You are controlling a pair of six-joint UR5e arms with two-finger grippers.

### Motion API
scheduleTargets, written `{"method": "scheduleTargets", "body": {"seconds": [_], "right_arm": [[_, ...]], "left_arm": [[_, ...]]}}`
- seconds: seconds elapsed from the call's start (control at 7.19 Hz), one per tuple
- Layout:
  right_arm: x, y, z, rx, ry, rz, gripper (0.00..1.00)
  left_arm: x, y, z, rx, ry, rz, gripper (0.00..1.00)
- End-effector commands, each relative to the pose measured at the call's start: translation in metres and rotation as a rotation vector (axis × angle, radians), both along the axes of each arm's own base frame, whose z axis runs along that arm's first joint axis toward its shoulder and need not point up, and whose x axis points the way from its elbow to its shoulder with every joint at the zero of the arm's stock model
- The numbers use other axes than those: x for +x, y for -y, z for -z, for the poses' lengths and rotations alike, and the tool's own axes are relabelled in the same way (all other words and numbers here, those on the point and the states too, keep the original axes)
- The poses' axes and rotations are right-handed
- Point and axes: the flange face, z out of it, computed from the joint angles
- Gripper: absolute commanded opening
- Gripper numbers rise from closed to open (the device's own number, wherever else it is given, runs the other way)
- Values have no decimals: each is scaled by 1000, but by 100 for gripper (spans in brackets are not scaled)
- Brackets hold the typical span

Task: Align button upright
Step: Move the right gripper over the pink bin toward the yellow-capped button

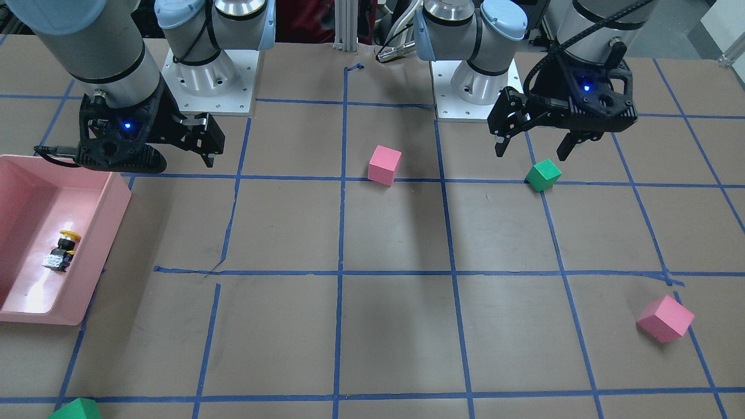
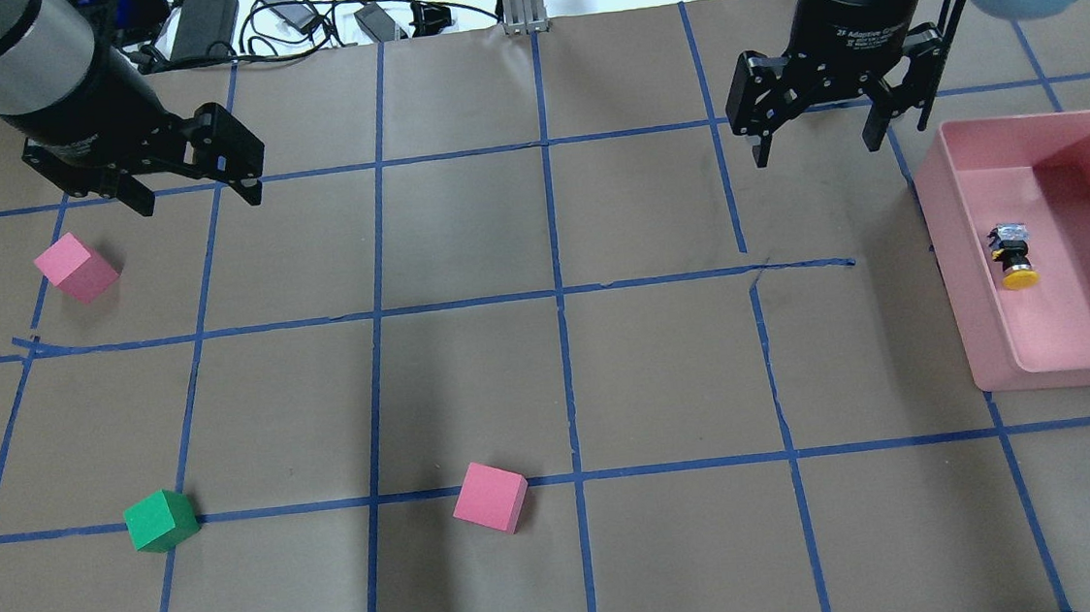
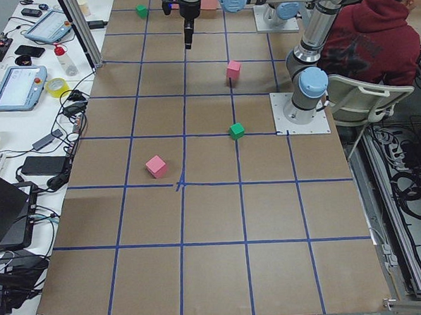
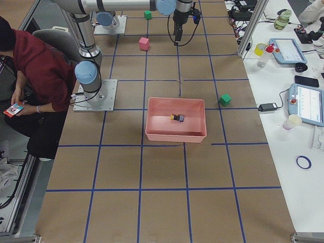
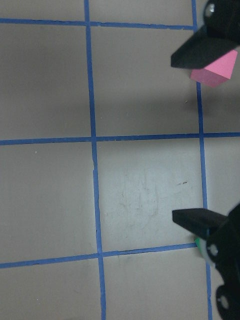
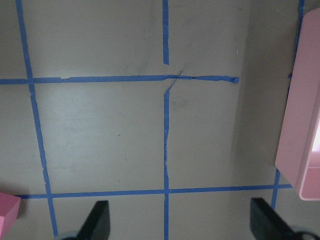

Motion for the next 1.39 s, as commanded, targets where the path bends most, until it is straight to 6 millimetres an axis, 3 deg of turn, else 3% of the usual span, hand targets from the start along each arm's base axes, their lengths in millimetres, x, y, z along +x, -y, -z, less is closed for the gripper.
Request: {"method": "scheduleTargets", "body": {"seconds": [0.0,0.14,0.28,0.56,0.7,0.97,1.25], "right_arm": [[-3,1,1,2,-4,13,100],[-7,2,0,-9,-45,19,100],[-29,10,5,-2,-109,37,100],[-99,24,14,12,-106,131,100],[-133,30,41,69,-98,181,100],[-198,53,56,-35,-94,104,100],[-249,48,102,-46,-91,139,100]], "left_arm": [[0,0,0,-2,-1,0,100],[0,0,0,-3,-2,0,100],[0,0,0,-3,-2,0,100],[0,0,0,-3,-1,0,100],[0,0,0,-3,-1,0,100],[0,0,0,-2,-1,0,100],[4,0,-1,-2,-1,-8,100]]}}
